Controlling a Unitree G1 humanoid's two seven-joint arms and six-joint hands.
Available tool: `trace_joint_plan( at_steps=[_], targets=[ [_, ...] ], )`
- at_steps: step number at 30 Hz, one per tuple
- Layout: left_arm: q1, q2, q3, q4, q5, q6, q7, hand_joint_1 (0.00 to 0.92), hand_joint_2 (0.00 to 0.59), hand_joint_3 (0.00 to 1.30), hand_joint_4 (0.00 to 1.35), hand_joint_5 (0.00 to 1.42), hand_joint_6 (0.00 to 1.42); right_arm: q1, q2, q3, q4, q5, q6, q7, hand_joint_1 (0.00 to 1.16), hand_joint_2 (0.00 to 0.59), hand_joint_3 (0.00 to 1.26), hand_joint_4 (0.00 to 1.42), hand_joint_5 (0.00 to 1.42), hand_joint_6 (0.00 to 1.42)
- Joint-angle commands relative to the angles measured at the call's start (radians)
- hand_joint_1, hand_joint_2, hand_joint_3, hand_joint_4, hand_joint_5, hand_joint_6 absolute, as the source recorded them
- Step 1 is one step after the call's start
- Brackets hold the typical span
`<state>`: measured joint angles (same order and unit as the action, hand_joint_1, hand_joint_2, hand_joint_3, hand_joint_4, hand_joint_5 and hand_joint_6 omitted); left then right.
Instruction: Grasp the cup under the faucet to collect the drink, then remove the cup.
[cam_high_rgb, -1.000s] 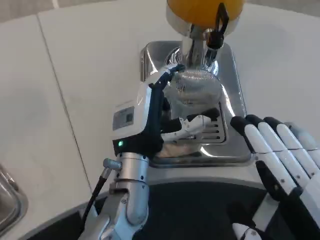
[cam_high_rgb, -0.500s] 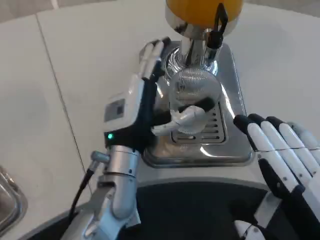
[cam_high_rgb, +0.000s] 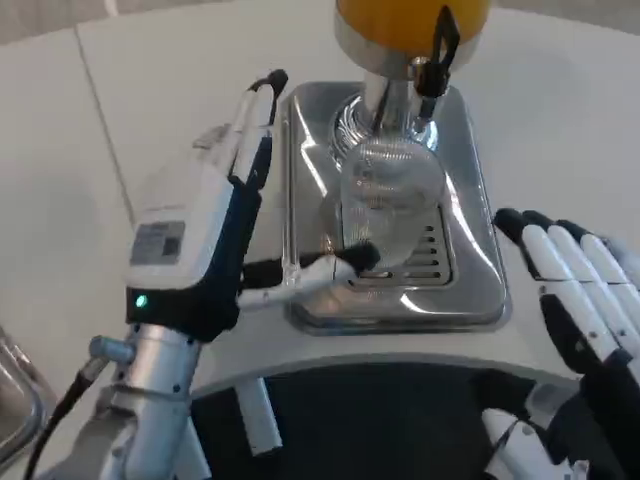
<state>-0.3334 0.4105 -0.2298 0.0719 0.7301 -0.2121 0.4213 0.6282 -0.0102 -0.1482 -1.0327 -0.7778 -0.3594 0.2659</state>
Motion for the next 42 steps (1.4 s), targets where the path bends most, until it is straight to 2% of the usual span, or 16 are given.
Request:
trace_joint_plan(
  at_steps=[1,4,7,10,13,16,18,20,23,25,33,36,37,42],
  targets=[
    [0.102,0.098,0.037,-0.141,0.047,0.011,-0.122,0.137,0.022,0.0,0.0,0.04,0.02,-0.013,0.014,0.012,-0.015,0.008,0.029,0.0,0.14,0.512,0.0,0.0,0.0,0.0],
    [0.19,0.167,0.067,-0.243,0.072,0.012,-0.207,0.142,0.032,0.0,0.0,0.0,0.0,-0.025,0.04,0.024,-0.015,0.018,0.048,0.004,0.14,0.512,0.0,0.0,0.0,0.0],
    [0.315,0.223,0.101,-0.371,0.125,0.031,-0.294,0.084,0.036,0.0,0.0,0.0,0.0,-0.042,0.072,0.034,-0.015,0.039,0.081,0.016,0.14,0.512,0.0,0.0,0.0,0.0],
    [0.41,0.223,0.128,-0.449,0.18,0.066,-0.337,0.029,0.033,0.0,0.0,0.0,0.0,-0.071,0.107,0.046,-0.015,0.069,0.123,0.033,0.14,0.512,0.0,0.0,0.0,0.0],
    [0.509,0.208,0.151,-0.506,0.221,0.081,-0.331,0.011,0.034,0.0,0.0,0.0,0.0,-0.122,0.155,0.085,-0.015,0.106,0.202,0.057,0.14,0.509,0.0,0.0,0.0,0.0],
    [0.562,0.194,0.16,-0.542,0.234,0.081,-0.333,0.009,0.032,0.0,0.0,0.0,0.0,-0.188,0.17,0.109,-0.015,0.114,0.278,0.074,0.11,0.49,0.0,0.0,0.0,0.0],
    [0.582,0.188,0.163,-0.556,0.239,0.076,-0.333,0.008,0.032,0.0,0.0,0.0,0.0,-0.234,0.169,0.116,-0.015,0.114,0.326,0.082,0.06,0.483,0.0,0.0,0.0,0.0],
    [0.607,0.178,0.166,-0.573,0.239,0.07,-0.331,0.007,0.032,0.0,0.0,0.0,0.0,-0.304,0.16,0.12,-0.015,0.122,0.409,0.089,0.03,0.488,0.0,0.0,0.0,0.0],
    [0.631,0.166,0.171,-0.587,0.238,0.061,-0.331,0.007,0.031,0.0,0.0,0.0,0.0,-0.399,0.129,0.119,-0.015,0.136,0.522,0.088,0.0,0.48,0.0,0.0,0.0,0.0],
    [0.653,0.155,0.17,-0.597,0.237,0.054,-0.328,0.004,0.033,0.0,0.0,0.0,0.0,-0.462,0.109,0.114,-0.015,0.14,0.571,0.087,0.0,0.482,0.0,0.0,0.0,0.0],
    [0.692,0.132,0.172,-0.613,0.232,0.03,-0.333,0.0,0.036,0.0,0.0,0.0,0.0,-0.611,0.075,0.107,-0.015,0.117,0.67,0.084,0.03,0.499,0.0,0.0,0.0,0.0],
    [0.697,0.124,0.173,-0.614,0.231,0.028,-0.337,0.0,0.036,0.0,0.0,0.0,0.0,-0.665,0.061,0.115,-0.01,0.105,0.714,0.074,0.1,0.524,0.0,0.0,0.0,0.0],
    [0.698,0.12,0.174,-0.615,0.231,0.028,-0.337,0.0,0.036,0.0,0.0,0.0,0.0,-0.691,0.062,0.117,0.01,0.102,0.725,0.061,0.14,0.534,0.0,0.0,0.0,0.0],
    [0.706,0.111,0.181,-0.618,0.231,0.029,-0.341,0.004,0.036,0.0,0.0,0.0,0.0,-0.757,0.062,0.117,0.1,0.111,0.734,-0.011,0.15,0.534,0.0,0.0,0.0,0.0]
  ],
)
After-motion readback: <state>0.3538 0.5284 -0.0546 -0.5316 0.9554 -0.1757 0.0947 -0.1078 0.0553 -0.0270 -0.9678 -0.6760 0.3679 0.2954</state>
